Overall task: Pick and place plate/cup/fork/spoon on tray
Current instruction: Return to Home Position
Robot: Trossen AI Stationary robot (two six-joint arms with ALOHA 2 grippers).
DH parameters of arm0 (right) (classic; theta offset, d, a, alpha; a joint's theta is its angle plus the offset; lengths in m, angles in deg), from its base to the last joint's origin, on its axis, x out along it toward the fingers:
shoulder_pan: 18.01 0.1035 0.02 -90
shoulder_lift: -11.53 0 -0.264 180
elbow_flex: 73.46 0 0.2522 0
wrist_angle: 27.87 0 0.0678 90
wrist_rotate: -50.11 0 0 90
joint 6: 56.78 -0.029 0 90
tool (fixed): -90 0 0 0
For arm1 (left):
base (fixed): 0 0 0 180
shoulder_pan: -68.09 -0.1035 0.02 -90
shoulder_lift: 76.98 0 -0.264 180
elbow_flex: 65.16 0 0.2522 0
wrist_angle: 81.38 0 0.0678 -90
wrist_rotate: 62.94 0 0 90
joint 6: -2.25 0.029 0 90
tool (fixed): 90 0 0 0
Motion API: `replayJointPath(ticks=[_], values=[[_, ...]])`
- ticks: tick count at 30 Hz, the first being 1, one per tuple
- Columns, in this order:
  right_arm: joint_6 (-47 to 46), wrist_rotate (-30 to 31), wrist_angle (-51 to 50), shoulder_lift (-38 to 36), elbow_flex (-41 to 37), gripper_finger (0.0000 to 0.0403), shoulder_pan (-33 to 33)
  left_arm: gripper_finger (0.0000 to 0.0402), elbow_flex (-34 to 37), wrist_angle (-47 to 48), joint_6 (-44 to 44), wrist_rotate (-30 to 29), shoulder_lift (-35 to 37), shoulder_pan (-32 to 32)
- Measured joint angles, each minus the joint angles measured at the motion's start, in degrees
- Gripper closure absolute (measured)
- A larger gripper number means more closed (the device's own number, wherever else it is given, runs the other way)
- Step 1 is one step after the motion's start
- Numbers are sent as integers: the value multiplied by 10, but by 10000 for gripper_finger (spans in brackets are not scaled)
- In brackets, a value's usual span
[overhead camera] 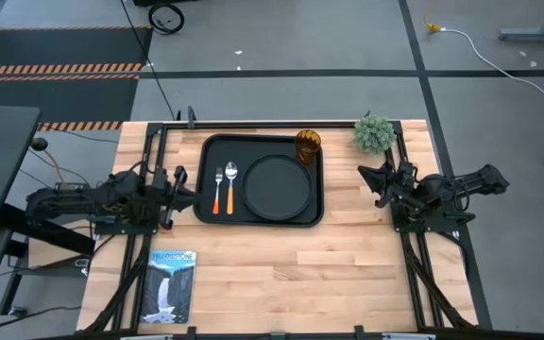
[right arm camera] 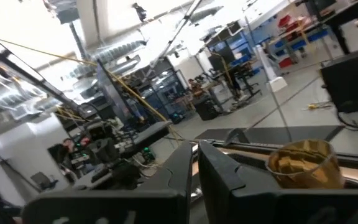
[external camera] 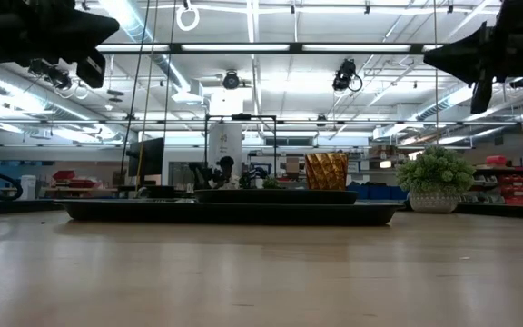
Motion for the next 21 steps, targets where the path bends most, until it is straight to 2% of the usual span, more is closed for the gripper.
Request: replayJointPath(ticks=[7, 11, 15, 21], values=[[-9, 52, -8, 34, 0, 371, 0, 390, 1, 28, 2, 0, 37, 0], [-13, 84, -8, 45, 0, 371, 0, 391, 34, -10, -5, -6, 68, 0], [-20, 76, -8, 45, 0, 371, 0, 391, 73, -19, -30, -22, 96, 0], [-22, 65, -7, 45, 0, 371, 0, 391, 73, 1, -26, -26, 100, 0]])
